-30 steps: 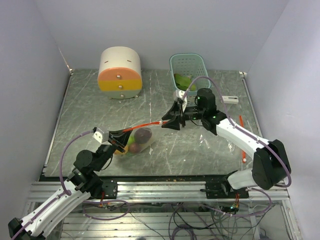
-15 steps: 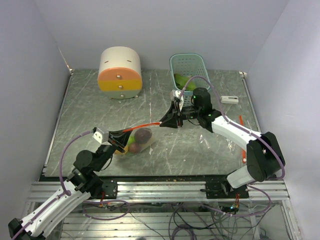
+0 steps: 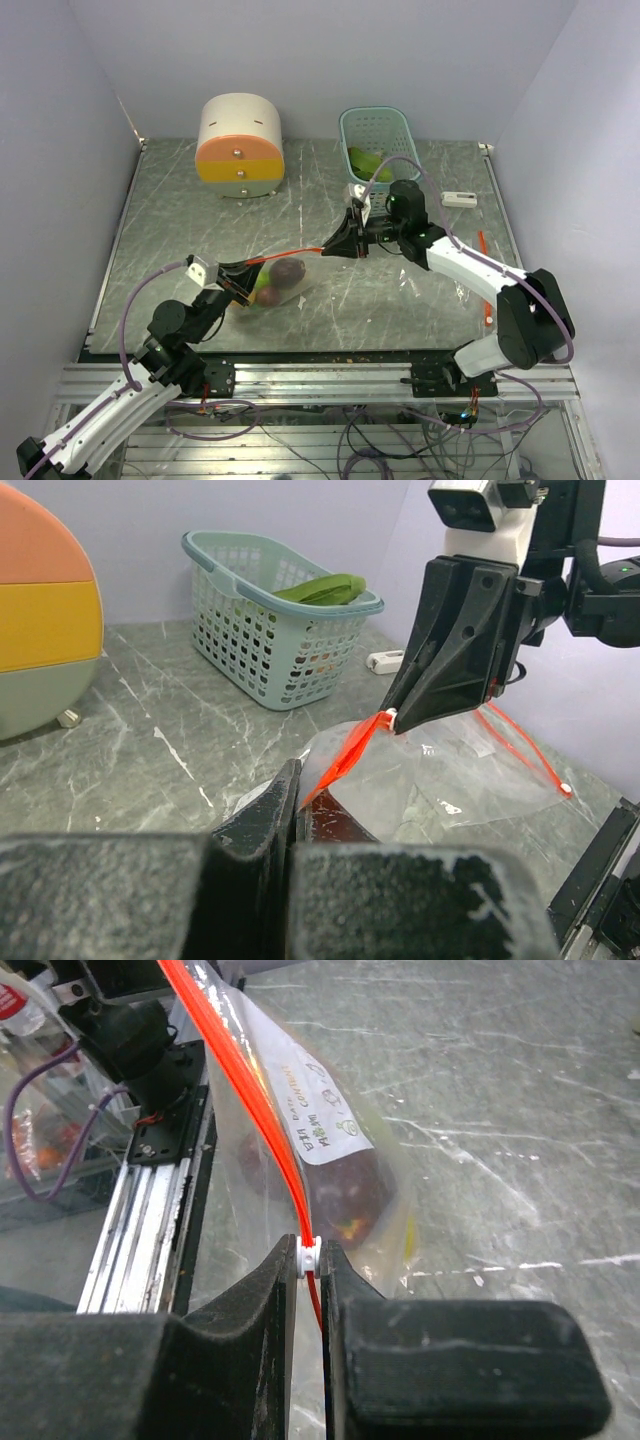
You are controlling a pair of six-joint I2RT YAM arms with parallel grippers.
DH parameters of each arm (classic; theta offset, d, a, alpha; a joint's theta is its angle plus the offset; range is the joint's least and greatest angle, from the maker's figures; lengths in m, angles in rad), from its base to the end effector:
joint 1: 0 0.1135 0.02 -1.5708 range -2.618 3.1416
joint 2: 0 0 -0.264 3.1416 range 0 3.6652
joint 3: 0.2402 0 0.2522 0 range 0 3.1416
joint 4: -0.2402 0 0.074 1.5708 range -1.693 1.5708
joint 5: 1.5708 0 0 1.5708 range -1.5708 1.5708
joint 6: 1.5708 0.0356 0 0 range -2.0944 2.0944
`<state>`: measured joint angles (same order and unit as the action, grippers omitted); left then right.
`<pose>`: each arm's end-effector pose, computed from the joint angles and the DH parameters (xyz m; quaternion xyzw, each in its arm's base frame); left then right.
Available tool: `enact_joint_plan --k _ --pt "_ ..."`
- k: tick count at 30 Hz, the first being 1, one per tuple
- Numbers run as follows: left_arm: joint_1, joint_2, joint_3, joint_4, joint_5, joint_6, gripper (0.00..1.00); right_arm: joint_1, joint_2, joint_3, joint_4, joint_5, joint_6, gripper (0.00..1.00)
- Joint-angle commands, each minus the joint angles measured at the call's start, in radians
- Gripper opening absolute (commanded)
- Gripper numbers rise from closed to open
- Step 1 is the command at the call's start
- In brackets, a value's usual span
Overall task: Open the zip-top bag and remove the fake food
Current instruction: Unzip the zipper food storage bag at the center of the board.
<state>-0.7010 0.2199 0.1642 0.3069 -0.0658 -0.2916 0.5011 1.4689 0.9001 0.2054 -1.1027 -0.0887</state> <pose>0.0904 -0.0733 0.2446 0.0991 0.6051 -0.3583 0.7040 0.2619 0.1797 0.2627 -0.4883 0.5846 0.5211 0.3850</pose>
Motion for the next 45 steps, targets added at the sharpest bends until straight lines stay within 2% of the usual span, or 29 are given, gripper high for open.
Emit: enact_joint_plan --k 1,5,12,19,25,30,34,38,45 --pt "0.008 -0.021 0.016 -0.023 -0.090 0.000 0.07 -0.038 -0.054 -0.037 0.029 0.094 0.033 0.00" --pt "0.008 -0.058 0.010 -0.057 -0.164 -0.014 0.07 -0.056 -0.089 -0.064 -0.007 0.228 0.052 0.00" --pt "0.008 -0.214 0.020 -0.206 -0.355 -0.043 0.07 -0.111 -0.219 -0.179 0.032 0.438 0.136 0.00" --pt "0.008 -0.175 0.008 -0.152 -0.298 -0.035 0.07 -0.154 -0.276 -0.243 0.149 0.379 0.211 0.00" --pt "0.008 -0.153 0.043 -0.160 -0.346 -0.014 0.07 -0.151 -0.211 -0.175 0.211 0.302 0.270 0.00" --pt "0.008 -0.141 0.052 -0.102 -0.369 -0.017 0.07 -0.101 -0.110 -0.080 0.277 0.282 0.307 0.00" --pt "0.008 -0.052 0.135 -0.151 -0.416 0.018 0.07 -0.024 0.014 0.046 0.294 0.304 0.311 0.00" --pt "0.007 0.024 0.153 -0.141 -0.387 0.033 0.07 0.025 0.108 0.166 0.291 0.331 0.306 0.00" --pt "0.007 0.017 0.106 -0.190 -0.401 0.017 0.07 -0.003 0.144 0.076 0.339 0.379 0.296 0.00"
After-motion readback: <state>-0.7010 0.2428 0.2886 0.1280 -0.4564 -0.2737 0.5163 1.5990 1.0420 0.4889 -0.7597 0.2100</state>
